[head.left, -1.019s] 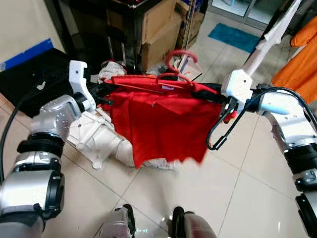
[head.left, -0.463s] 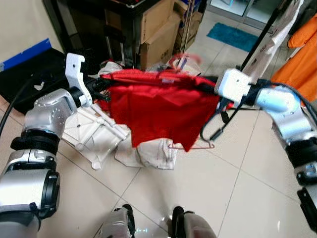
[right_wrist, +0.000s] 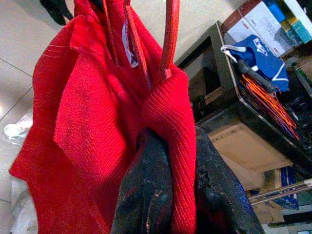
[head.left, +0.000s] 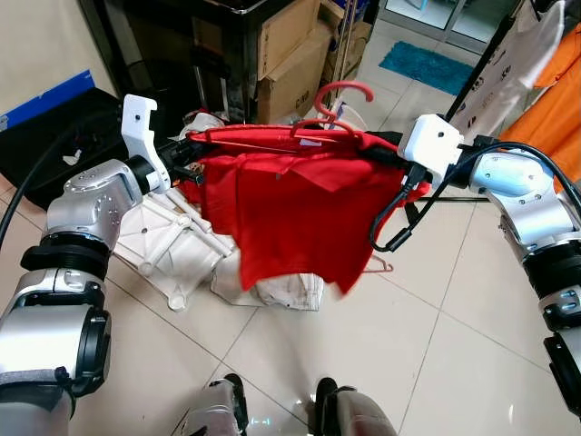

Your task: Hang hanger

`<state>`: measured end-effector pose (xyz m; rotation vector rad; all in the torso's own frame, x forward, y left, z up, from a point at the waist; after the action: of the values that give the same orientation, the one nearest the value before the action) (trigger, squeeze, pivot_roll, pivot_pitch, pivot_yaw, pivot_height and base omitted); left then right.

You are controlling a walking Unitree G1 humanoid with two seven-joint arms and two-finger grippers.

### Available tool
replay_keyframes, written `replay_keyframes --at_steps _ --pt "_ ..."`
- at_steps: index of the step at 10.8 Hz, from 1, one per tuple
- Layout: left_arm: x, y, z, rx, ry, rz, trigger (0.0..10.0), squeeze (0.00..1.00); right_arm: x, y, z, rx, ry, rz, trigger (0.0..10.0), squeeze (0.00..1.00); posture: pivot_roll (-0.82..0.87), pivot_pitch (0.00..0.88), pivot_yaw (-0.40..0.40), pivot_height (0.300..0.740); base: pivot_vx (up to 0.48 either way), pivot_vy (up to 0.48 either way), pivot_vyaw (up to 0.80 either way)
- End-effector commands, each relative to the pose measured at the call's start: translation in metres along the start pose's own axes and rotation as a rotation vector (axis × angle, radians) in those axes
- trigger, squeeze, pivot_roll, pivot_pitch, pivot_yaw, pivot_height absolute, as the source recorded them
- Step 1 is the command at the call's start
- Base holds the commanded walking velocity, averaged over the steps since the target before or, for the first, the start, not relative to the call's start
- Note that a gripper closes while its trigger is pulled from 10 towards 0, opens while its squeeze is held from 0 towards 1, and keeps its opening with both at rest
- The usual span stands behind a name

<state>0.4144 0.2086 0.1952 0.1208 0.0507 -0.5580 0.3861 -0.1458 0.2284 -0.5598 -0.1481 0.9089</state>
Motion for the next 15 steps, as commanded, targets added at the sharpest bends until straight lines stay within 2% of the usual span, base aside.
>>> replay_keyframes --at_steps 1,2,3,5,6,7,8,9,11,12,13,14,15 --pt "-0.097 0.094 -0.025 -0.002 0.173 0.443 0.0 0.00 -0.110 -0.073 -0.039 0.146 0.180 -0.410 0.0 0.00 -0.11 0.168 -0.042 0.740 0.000 0.000 0.00" --pt "-0.096 0.091 -0.029 -0.001 0.181 0.429 0.0 0.00 -0.112 -0.077 -0.033 0.261 0.081 -0.423 0.0 0.00 -0.10 0.164 -0.043 0.740 0.000 0.000 0.00" --pt "-0.088 0.083 -0.031 -0.008 0.164 0.389 0.0 0.00 -0.112 -0.073 -0.037 0.380 0.033 -0.396 0.0 0.00 -0.10 0.160 -0.044 0.740 0.000 0.000 0.00" --pt "-0.077 0.075 -0.030 -0.025 0.133 0.346 0.0 0.00 -0.110 -0.064 -0.045 0.497 0.017 -0.347 0.0 0.00 -0.10 0.160 -0.044 0.740 0.000 0.000 0.00" --pt "-0.073 0.071 -0.030 -0.034 0.123 0.328 0.0 0.00 -0.111 -0.064 -0.044 0.561 -0.024 -0.343 0.0 0.00 -0.10 0.159 -0.045 0.740 0.000 0.000 0.00" --pt "-0.068 0.067 -0.030 -0.043 0.117 0.312 0.0 0.00 -0.112 -0.063 -0.045 0.578 -0.027 -0.332 0.0 0.00 -0.10 0.158 -0.043 0.740 0.000 0.000 0.00" --pt "-0.065 0.064 -0.032 -0.046 0.121 0.304 0.0 0.00 -0.111 -0.054 -0.053 0.491 0.077 -0.290 0.0 0.00 -0.10 0.157 -0.044 0.740 0.000 0.000 0.00" --pt "-0.071 0.070 -0.035 -0.031 0.147 0.336 0.0 0.00 -0.113 -0.055 -0.057 0.380 0.164 -0.301 0.0 0.00 -0.11 0.156 -0.045 0.740 0.000 0.000 0.00" --pt "-0.077 0.076 -0.031 -0.024 0.141 0.362 0.0 0.00 -0.114 -0.061 -0.055 0.336 0.168 -0.341 0.0 0.00 -0.11 0.155 -0.048 0.740 0.000 0.000 0.00" --pt "-0.075 0.073 -0.034 -0.026 0.136 0.353 0.0 0.00 -0.116 -0.061 -0.062 0.313 0.214 -0.372 0.0 0.00 -0.11 0.156 -0.049 0.740 0.000 0.000 0.00" --pt "-0.074 0.071 -0.036 -0.021 0.142 0.343 0.0 0.00 -0.118 -0.058 -0.069 0.248 0.282 -0.365 0.0 0.00 -0.11 0.156 -0.049 0.740 0.000 0.000 0.00" --pt "-0.075 0.072 -0.035 -0.024 0.140 0.350 0.0 0.00 -0.116 -0.061 -0.064 0.284 0.219 -0.380 0.0 0.00 -0.10 0.159 -0.050 0.740 0.000 0.000 0.00" --pt "-0.074 0.072 -0.032 -0.038 0.116 0.350 0.0 0.00 -0.111 -0.071 -0.046 0.407 0.037 -0.424 0.0 0.00 -0.10 0.160 -0.052 0.740 0.000 0.000 0.00"
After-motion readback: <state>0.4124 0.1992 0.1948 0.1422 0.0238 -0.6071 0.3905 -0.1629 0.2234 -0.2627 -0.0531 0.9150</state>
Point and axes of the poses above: a point about 5 cm out from each wrist's last joint towards the gripper, its own x axis pointing out of the wrist towards the gripper, its own z axis along the axis of the wrist's last joint, y = z × x, the point moved 4 cm from there along x, pointing out of the wrist towards the gripper, and after that the axes turned 13 degrees about x, right-handed, at the moved point
